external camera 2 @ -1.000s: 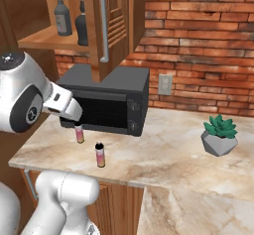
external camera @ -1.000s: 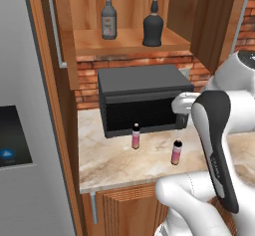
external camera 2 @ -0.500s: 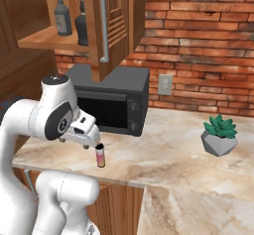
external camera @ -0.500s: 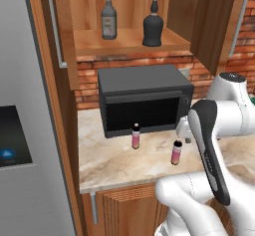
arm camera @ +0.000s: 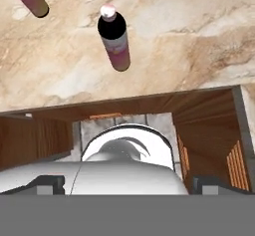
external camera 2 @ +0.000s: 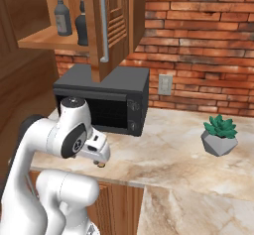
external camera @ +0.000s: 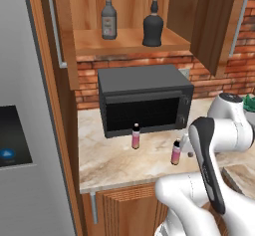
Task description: Sort all alcoholic drinks to one cabinet, and non-alcoholic drinks to the other.
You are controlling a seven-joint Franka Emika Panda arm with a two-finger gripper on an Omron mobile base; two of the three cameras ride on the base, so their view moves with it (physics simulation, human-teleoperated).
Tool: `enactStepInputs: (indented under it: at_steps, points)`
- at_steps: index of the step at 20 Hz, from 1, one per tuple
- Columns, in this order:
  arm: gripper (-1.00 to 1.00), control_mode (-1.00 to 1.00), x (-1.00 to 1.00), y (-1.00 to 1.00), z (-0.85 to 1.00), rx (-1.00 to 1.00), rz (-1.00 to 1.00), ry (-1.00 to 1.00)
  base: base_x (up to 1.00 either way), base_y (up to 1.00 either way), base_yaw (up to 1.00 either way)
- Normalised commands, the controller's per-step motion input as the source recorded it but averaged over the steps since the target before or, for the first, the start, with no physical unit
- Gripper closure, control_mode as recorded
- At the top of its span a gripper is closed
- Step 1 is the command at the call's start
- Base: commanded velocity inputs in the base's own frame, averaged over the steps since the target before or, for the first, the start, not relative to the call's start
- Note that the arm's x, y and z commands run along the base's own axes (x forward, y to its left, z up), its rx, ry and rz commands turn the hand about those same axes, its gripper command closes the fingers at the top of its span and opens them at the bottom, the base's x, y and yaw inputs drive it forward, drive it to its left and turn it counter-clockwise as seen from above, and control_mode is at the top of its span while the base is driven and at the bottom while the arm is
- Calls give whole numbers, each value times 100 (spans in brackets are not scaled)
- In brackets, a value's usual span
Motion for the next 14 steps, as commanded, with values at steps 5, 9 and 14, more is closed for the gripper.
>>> enactStepInputs:
  at_steps: [5,9,14]
  points:
    - [-100,-100,9,1,-41,0,5,-18,0,0,0]
    - [-100,-100,1,1,-47,0,4,-17,0,0,0]
    - [-100,-100,8,14,-47,0,4,-16,0,0,0]
